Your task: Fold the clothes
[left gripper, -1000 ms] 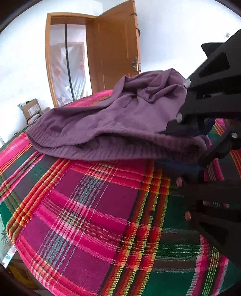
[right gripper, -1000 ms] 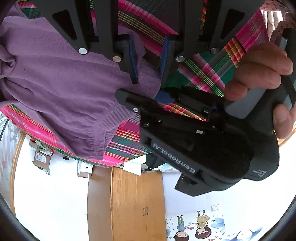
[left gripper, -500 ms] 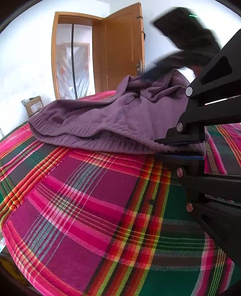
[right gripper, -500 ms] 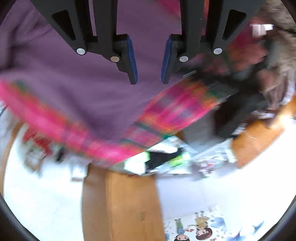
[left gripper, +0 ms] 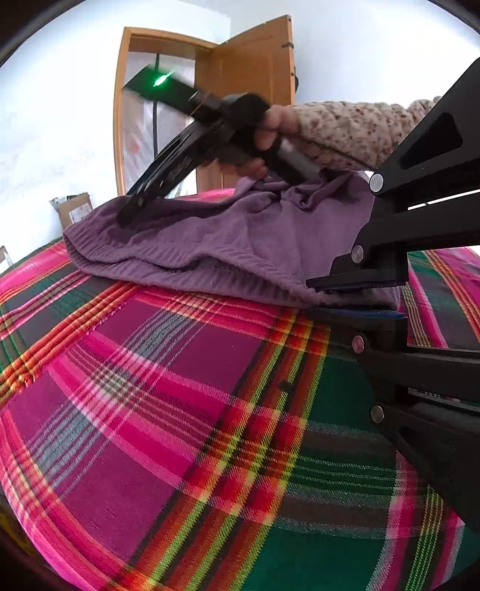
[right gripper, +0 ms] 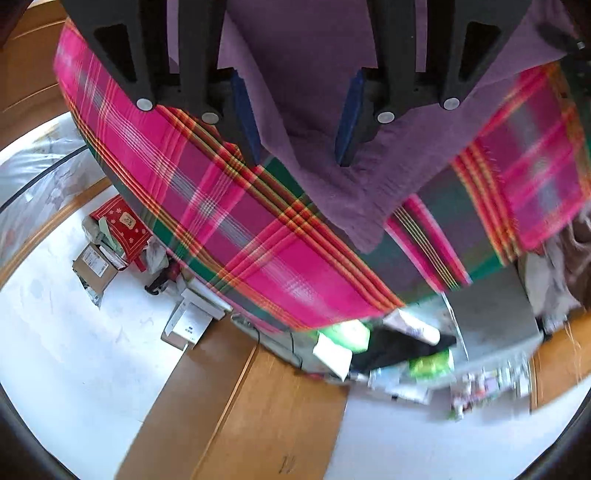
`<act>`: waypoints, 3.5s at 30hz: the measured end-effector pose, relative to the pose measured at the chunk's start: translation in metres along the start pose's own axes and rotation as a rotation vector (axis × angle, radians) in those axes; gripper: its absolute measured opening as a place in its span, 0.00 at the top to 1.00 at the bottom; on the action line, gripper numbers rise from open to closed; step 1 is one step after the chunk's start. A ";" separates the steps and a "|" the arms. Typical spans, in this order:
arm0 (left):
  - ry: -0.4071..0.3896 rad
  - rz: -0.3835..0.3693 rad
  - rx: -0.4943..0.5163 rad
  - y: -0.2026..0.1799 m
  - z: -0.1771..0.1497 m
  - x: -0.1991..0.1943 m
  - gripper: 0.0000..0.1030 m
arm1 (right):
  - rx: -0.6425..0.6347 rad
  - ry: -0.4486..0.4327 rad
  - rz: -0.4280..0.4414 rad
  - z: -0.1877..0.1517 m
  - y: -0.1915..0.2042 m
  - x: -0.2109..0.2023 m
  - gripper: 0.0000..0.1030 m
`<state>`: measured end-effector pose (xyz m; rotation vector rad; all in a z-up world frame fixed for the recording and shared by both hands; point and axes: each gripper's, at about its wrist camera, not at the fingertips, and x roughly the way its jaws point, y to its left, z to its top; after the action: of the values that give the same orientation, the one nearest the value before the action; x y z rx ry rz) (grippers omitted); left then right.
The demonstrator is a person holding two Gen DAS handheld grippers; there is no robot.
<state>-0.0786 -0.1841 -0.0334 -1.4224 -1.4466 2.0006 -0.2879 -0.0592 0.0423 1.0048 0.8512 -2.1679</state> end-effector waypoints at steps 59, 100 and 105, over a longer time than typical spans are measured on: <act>-0.281 0.308 0.329 -0.066 -0.066 -0.063 0.52 | 0.387 -0.187 0.104 -0.082 -0.046 -0.175 0.66; -0.088 0.427 1.206 -0.254 -0.131 0.133 0.52 | 0.830 -0.303 0.265 -0.342 -0.077 -0.217 0.60; -0.063 0.442 1.344 -0.262 -0.141 0.145 0.52 | 0.819 -0.288 0.274 -0.342 -0.077 -0.212 0.60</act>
<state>-0.1063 0.1139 0.1073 -0.9948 0.3877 2.3877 -0.0842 0.2957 0.0627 1.0413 -0.3411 -2.3508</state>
